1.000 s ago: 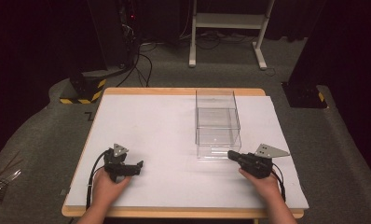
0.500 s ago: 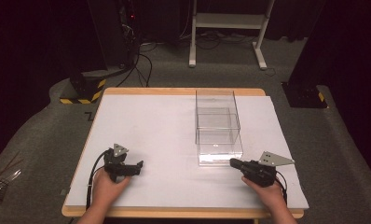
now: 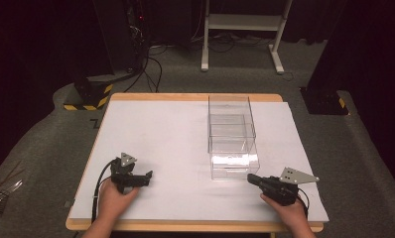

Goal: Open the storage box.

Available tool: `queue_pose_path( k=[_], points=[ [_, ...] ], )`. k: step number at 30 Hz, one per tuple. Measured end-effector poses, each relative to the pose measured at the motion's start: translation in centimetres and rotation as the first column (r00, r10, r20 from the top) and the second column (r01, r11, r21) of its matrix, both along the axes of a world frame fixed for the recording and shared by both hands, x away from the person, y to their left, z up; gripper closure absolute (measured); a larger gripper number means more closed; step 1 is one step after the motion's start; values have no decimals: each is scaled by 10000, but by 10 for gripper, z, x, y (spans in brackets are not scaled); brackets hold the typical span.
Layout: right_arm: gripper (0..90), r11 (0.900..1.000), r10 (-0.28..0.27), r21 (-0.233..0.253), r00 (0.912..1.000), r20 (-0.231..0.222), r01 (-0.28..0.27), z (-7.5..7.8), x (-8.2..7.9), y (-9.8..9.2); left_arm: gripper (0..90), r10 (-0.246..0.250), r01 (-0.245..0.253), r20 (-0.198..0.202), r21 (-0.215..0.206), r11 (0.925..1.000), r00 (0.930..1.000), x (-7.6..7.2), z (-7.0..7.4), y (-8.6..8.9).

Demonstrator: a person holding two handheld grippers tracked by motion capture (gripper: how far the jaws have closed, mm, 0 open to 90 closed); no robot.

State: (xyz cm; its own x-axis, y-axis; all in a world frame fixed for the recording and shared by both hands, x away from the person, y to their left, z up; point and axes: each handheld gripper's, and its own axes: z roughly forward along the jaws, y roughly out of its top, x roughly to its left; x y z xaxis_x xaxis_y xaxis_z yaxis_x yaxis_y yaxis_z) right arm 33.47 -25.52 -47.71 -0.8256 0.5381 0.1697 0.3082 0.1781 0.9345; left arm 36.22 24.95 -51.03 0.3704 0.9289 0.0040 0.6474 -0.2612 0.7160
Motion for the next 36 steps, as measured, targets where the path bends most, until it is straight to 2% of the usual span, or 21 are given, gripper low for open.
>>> queue_pose_path(
  k=[2,3,9,15,22,36],
  points=[
    [760,9999,-134,-81,9999,-96,133,-2,1,1,28,1,-1,-7,0,10000,10000,0,0,0],
    [750,9998,-183,-98,9998,-112,182,-2,2,2,28,1,-1,-6,-3,10000,10000,0,0,0],
    [746,9990,153,-426,9996,-233,-163,-2,11,13,28,1,-1,-8,-3,10000,10000,0,0,0],
    [812,9978,583,-299,9980,-235,-590,-4,13,17,28,-2,2,-8,-2,10000,10000,0,0,0],
    [821,9959,845,-313,9964,-120,-848,-4,6,19,28,2,-2,-8,-4,10000,10000,0,0,0],
    [817,9955,908,-257,9959,-45,-909,-5,-10,12,28,-1,1,-14,-1,10000,10000,0,0,0]
  ],
)
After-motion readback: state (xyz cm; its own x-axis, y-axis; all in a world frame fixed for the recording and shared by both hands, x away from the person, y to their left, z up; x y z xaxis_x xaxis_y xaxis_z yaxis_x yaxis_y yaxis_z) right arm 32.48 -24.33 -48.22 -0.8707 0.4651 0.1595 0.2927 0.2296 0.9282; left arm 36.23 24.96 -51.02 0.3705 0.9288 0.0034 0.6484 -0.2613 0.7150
